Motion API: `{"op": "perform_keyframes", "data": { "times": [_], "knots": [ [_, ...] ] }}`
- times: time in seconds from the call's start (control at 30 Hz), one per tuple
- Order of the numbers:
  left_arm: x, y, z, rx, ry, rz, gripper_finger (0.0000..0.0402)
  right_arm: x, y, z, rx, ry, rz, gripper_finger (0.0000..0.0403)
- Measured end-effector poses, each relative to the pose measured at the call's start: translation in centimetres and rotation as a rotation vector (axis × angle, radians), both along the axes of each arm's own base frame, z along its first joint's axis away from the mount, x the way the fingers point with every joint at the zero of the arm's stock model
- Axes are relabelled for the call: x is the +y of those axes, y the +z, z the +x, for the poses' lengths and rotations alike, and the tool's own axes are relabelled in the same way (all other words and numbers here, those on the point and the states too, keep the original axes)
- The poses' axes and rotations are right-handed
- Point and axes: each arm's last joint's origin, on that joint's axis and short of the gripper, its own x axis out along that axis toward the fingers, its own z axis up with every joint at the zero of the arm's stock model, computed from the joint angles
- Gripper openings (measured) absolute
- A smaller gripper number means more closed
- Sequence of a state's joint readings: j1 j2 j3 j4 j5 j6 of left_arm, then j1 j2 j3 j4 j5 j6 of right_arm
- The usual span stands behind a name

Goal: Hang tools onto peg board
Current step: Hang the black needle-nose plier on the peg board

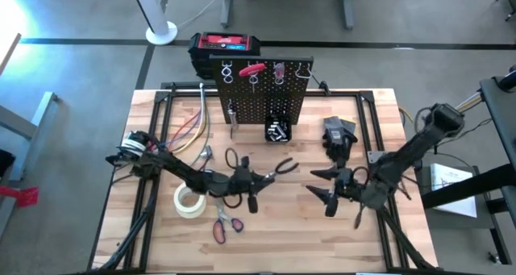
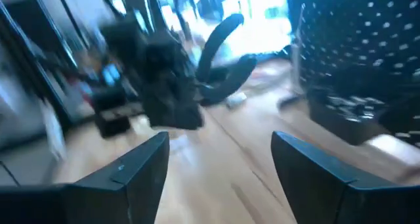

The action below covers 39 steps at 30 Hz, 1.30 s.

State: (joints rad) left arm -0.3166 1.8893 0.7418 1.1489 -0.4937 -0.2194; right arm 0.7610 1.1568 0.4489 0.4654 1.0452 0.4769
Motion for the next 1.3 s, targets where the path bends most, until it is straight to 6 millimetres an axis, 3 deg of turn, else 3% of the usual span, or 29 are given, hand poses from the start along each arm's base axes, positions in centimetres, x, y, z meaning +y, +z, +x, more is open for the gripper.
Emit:
{"op": "perform_keyframes", "data": {
  "times": [0.23,0.47,0.63,0.83,1.03,1.3],
  "knots": [
    [0.0,0.9,0.2,-0.069,-0.008,-0.021,0.0003,-1.9,-2.9,0.2,-0.345,-0.010,0.116,0.0219],
    [-0.4,2.4,1.4,-0.107,-0.006,0.012,0.0004,-2.9,-3.9,5.0,-0.357,0.067,0.088,0.0218],
    [-0.4,2.7,1.8,-0.102,-0.002,0.017,0.0004,-3.3,-2.2,6.9,-0.425,0.101,0.052,0.0253],
    [-0.3,2.6,1.8,-0.099,0.004,0.021,0.0004,-3.8,0.2,7.0,-0.500,0.095,0.005,0.0262],
    [-0.3,2.4,1.9,-0.073,-0.003,0.040,0.0004,-4.6,1.0,8.3,-0.497,0.195,-0.007,0.0199],
    [-0.2,2.3,1.9,-0.058,-0.004,0.047,0.0004,-5.2,0.5,9.5,-0.413,0.197,0.006,0.0073]
  ]
}}
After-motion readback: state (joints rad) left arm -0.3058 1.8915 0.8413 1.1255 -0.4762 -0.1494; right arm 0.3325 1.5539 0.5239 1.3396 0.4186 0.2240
